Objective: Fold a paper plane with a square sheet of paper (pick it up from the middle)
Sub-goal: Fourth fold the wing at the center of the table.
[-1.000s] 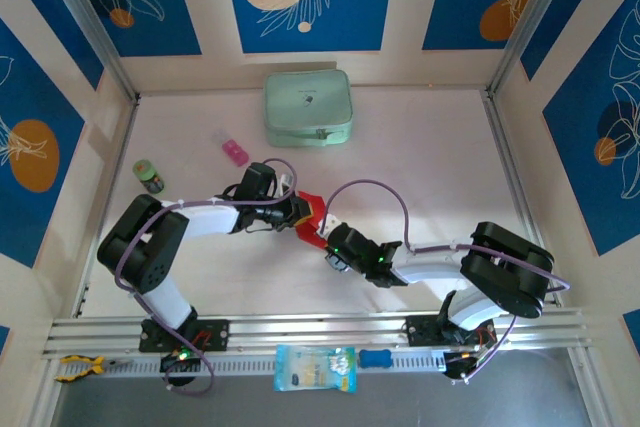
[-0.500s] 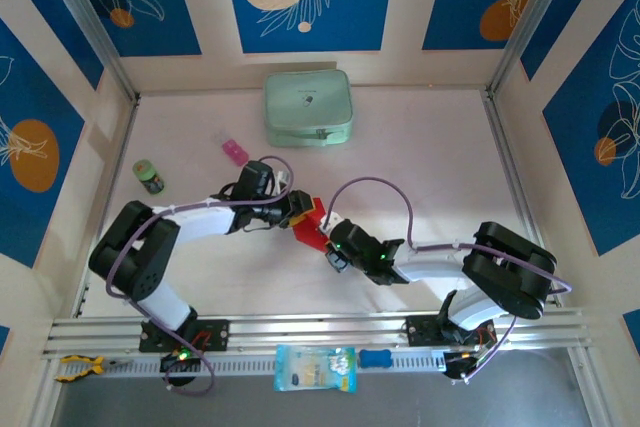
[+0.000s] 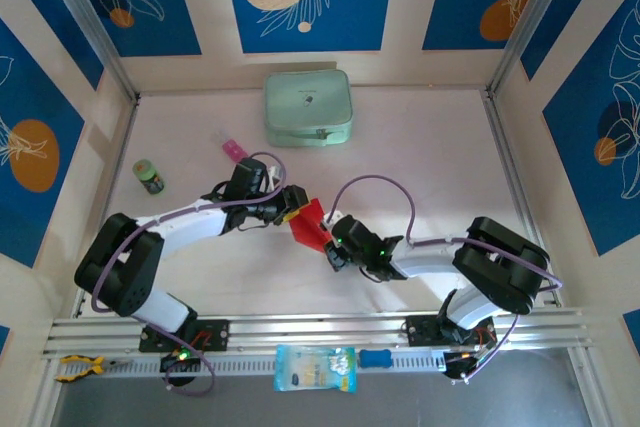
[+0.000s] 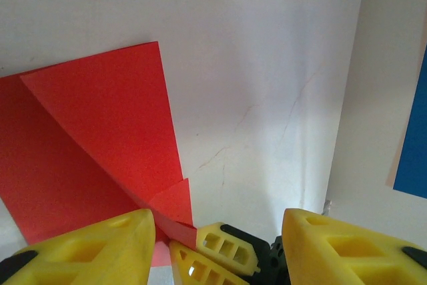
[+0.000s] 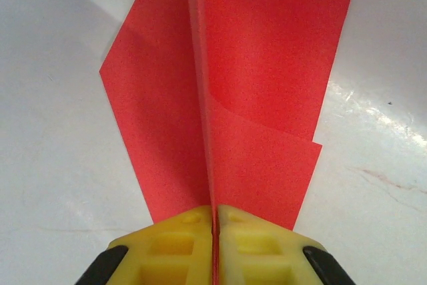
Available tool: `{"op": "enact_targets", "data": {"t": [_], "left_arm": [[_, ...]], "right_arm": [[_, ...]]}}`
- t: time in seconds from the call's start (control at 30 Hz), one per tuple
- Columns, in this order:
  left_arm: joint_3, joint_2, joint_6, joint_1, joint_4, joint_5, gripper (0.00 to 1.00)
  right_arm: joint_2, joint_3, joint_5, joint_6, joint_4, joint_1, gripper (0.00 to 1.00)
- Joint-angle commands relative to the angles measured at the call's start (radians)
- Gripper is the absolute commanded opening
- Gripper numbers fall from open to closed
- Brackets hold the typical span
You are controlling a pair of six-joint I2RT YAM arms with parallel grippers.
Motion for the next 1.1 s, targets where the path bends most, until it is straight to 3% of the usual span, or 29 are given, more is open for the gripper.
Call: {"op": "enact_targets", "data": {"t": [0.0, 0.2, 0.53, 1.07], "left_arm": [[-0.006, -0.015, 0.017, 0.013, -0.021, -0.008, 0.53], [-0.014, -0.017, 0.017, 0.013, -0.021, -0.010, 0.48], [-0.043, -0.020, 0.010, 0.012, 0.001, -0.001, 0.18], [-0.033, 0.066, -0.018, -0.042, 0.066, 0.007, 0.11]], "right_arm": [[0.007, -0.015, -0.073, 0.064, 0.030, -0.023, 0.10], [0.009, -0.034, -0.191, 0.109, 0.065, -0.076, 0.09], [0.055, -0.031, -0.401, 0.206, 0.107, -0.175, 0.06], [0.119, -0.052, -0.597, 0.371, 0.218, -0.276, 0.06]]}}
